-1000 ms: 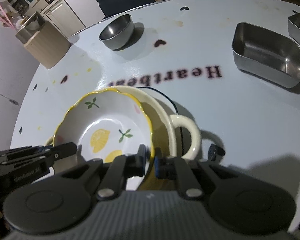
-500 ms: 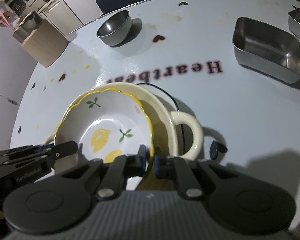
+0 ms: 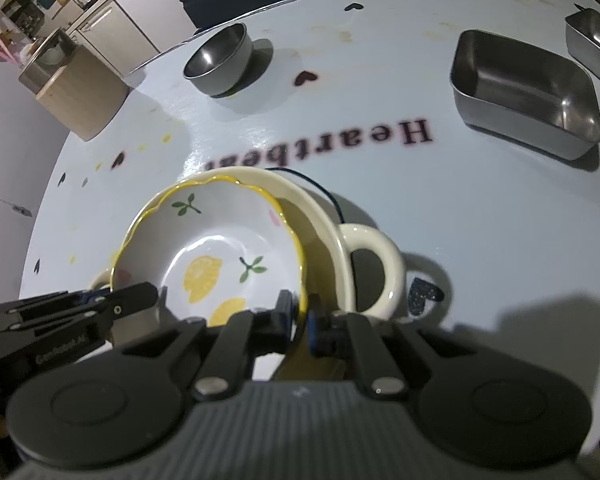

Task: Organize plates and bowls
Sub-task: 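Lower the lemon-print bowl into the cream bowl with both tools, then open both tools to release the lemon-print bowl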

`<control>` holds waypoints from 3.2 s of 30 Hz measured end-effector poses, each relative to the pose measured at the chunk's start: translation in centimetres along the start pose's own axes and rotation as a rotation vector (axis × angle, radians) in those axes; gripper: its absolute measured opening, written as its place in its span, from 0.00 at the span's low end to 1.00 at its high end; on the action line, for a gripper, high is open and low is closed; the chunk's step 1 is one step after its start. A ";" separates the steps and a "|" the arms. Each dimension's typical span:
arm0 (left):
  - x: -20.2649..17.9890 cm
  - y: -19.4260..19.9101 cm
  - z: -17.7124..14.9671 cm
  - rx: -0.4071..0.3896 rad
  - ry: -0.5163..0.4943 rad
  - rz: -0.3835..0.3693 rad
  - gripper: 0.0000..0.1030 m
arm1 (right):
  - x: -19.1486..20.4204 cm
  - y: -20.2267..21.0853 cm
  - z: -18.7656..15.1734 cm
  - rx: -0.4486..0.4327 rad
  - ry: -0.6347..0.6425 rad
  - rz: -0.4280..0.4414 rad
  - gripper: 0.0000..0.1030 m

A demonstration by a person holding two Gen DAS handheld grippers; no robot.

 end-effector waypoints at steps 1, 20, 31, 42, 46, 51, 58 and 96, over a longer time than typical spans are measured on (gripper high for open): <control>0.0 0.0 0.1 0.004 0.001 -0.001 0.09 | 0.0 0.0 0.0 0.000 -0.003 -0.001 0.09; 0.2 0.7 -0.1 0.081 0.029 -0.004 0.13 | 0.0 -0.1 0.2 0.018 -0.031 0.008 0.08; 0.0 0.8 -0.3 0.046 -0.011 0.017 0.10 | 0.2 0.2 0.1 0.017 -0.029 0.005 0.09; -0.1 0.6 -0.2 0.040 -0.013 0.034 0.09 | -0.6 0.7 -0.2 -0.007 -0.057 0.035 0.09; 0.0 1.0 0.2 0.023 -0.006 0.046 0.11 | -0.5 0.9 -0.3 -0.013 -0.055 0.031 0.10; -0.2 2.1 0.5 -0.002 -0.016 0.035 0.11 | -0.3 1.1 -0.3 -0.022 -0.038 0.014 0.09; -0.2 1.7 -0.1 0.021 -0.032 0.054 0.11 | -0.1 1.0 -0.4 -0.021 -0.031 0.014 0.09; -6.0 7.4 1.9 -0.235 -0.067 -0.020 0.99 | -2.3 11.1 -1.8 -0.376 0.178 -0.198 0.92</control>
Point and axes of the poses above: each gripper's, at about its wrist camera, not at the fingertips, and y roughly against the way its jaws point, x to its left, z to its top, the point moved 2 cm from there along -y, roughly the way its jaws point, and after that the axes turned 11 degrees about y, right-handed, at the moved point
